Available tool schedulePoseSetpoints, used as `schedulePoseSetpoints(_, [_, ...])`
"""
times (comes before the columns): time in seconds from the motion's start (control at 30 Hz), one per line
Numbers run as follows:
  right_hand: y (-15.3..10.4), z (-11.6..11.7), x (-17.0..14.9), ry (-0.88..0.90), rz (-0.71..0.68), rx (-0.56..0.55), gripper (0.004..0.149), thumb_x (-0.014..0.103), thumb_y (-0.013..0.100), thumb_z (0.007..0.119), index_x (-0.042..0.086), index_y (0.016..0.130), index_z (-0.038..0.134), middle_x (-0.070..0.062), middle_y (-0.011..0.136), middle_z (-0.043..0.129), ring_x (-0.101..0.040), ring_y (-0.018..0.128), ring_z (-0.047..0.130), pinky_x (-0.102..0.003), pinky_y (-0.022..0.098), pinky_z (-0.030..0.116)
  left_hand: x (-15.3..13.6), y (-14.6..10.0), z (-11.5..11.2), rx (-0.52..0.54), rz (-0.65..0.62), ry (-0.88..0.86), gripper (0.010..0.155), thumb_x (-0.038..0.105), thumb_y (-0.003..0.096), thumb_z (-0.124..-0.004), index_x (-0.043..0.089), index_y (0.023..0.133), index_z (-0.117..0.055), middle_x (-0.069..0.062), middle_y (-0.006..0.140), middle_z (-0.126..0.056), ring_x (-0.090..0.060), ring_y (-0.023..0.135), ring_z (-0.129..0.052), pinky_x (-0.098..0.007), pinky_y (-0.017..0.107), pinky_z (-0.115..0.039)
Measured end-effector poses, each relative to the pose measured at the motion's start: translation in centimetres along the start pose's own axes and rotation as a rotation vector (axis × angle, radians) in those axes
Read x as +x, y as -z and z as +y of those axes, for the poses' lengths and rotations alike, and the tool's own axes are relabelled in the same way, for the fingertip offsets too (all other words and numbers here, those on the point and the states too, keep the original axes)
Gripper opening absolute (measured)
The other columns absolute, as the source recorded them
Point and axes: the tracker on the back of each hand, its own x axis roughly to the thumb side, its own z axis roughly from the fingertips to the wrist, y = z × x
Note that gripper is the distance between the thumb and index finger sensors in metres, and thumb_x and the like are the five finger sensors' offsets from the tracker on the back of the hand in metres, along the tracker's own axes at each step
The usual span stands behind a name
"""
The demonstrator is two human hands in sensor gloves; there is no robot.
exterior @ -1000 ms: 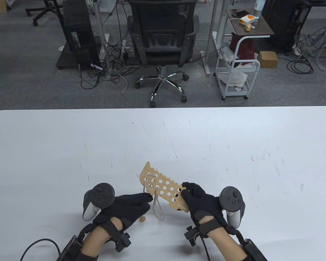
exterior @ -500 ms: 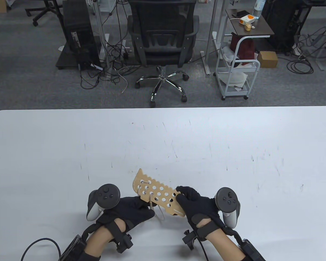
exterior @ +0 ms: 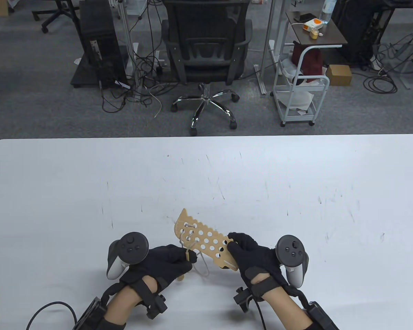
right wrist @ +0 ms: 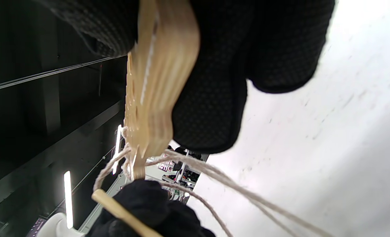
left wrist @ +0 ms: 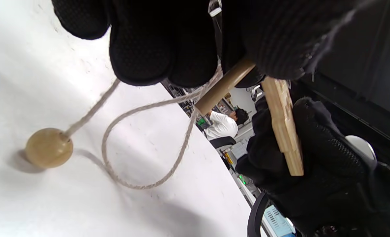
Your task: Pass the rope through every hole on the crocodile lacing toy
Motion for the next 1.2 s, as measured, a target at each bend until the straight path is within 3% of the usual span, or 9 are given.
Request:
schedulePoseSetpoints(0.57, [0.6,-1.7,-1.0,-0.02,0.059,-0.06,0.048,0.037,0.047,0.077,0.008,0.086,0.072,-0.007,0.065,0.099,-0.023,0.04,0.112,-0.039,0.031,0.089,0.1,-1.2,2.9,0.212,-0.047,-0.093,0.048,0.043,0.0422,-0.083,0.032,0.089,-0.084,0.0,0.083,-0.093,-0.026,0.073,-0.092,-0.054,0.069,-0.067])
schedulePoseSetpoints(0.73, [0.8,-2.2,-1.3,-0.026,0.077,-0.064,0.048,0.037,0.047,0.077,0.008,0.086,0.072,-0.007,0.065,0.099,-0.023,0.04,0.112,-0.039,0.031,0.089,-0.2,-1.6,3.8,0.258,-0.038,-0.177,0.051,0.04,0.0438,-0.08,0.034,0.094,-0.075,0.001,0.082,-0.092,-0.026,0.072,-0.092,-0.053,0.07,-0.066])
schedulePoseSetpoints(1.2, [1.7,-3.8,-2.3,-0.101,0.114,-0.104,0.048,0.037,0.047,0.077,0.008,0.086,0.072,-0.007,0.064,0.099,-0.023,0.04,0.112,-0.039,0.031,0.089,-0.6,-2.7,5.8,0.406,-0.037,-0.195,0.063,0.036,0.045,-0.079,0.04,0.103,-0.054,0.002,0.08,-0.089,-0.026,0.072,-0.091,-0.053,0.071,-0.065])
